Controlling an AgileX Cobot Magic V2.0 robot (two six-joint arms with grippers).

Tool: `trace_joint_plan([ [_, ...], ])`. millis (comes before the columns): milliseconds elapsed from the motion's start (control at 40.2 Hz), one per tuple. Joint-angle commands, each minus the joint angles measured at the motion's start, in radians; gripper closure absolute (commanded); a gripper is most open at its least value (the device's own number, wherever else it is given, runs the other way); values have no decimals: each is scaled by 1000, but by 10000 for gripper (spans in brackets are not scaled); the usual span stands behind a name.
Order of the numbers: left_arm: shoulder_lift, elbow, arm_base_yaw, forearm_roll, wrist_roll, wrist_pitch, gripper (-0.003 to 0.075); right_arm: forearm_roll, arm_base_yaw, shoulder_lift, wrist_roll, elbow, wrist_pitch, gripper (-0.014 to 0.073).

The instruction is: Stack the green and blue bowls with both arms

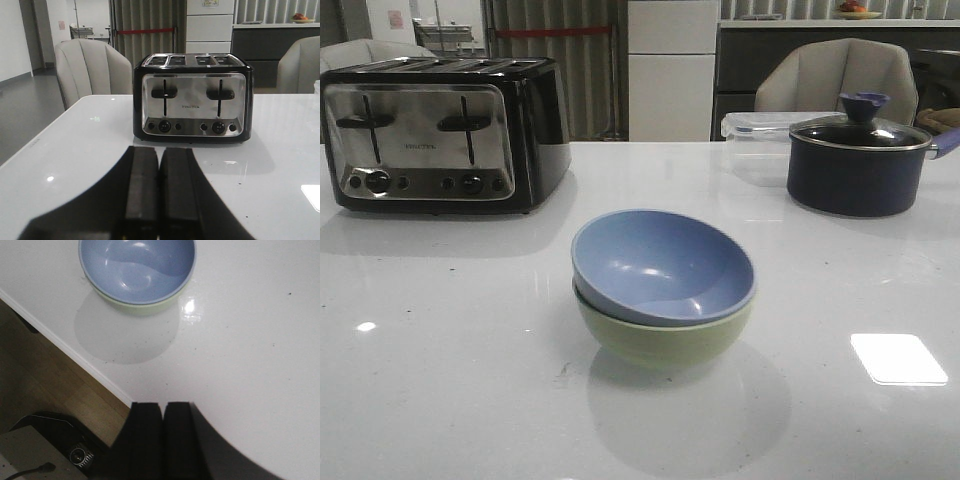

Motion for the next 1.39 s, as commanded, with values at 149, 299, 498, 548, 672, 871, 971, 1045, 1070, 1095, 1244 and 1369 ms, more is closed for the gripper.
trace_joint_plan([
  [149, -19, 5, 1, -11, -2, -93, 622, 9, -6, -3, 0, -26, -64, 550],
  [299, -19, 5, 1, -11, -2, -93, 622, 9, -6, -3, 0, -26, -64, 550],
  [498, -19, 5, 1, -11, -2, -93, 622, 9, -6, -3, 0, -26, -64, 550],
  [548, -19, 5, 1, -11, -2, -93, 622, 9, -6, -3, 0, -26, -64, 550],
  [672, -19, 5, 1, -11, -2, -93, 622, 9, -6, -3, 0, -26, -64, 550],
  [871, -17, 5, 1, -11, -2, -93, 622, 1, -60, -72, 0, 2, -80, 550],
  [971, -17, 5, 1, -11, -2, -93, 622, 1, -162, -175, 0, 65, -139, 550],
  [1045, -17, 5, 1, -11, -2, -93, 622, 1, -248, -268, 0, 128, -211, 550],
  [1070, -17, 5, 1, -11, -2, -93, 622, 1, -269, -308, 0, 156, -244, 550],
  [1095, -17, 5, 1, -11, -2, -93, 622, 1, -297, -347, 0, 184, -278, 550],
  [1244, -17, 5, 1, -11, -2, -93, 622, 2, -425, -543, 0, 344, -461, 550],
  [1369, -17, 5, 1, -11, -2, -93, 622, 9, -472, -639, 0, 468, -616, 550],
])
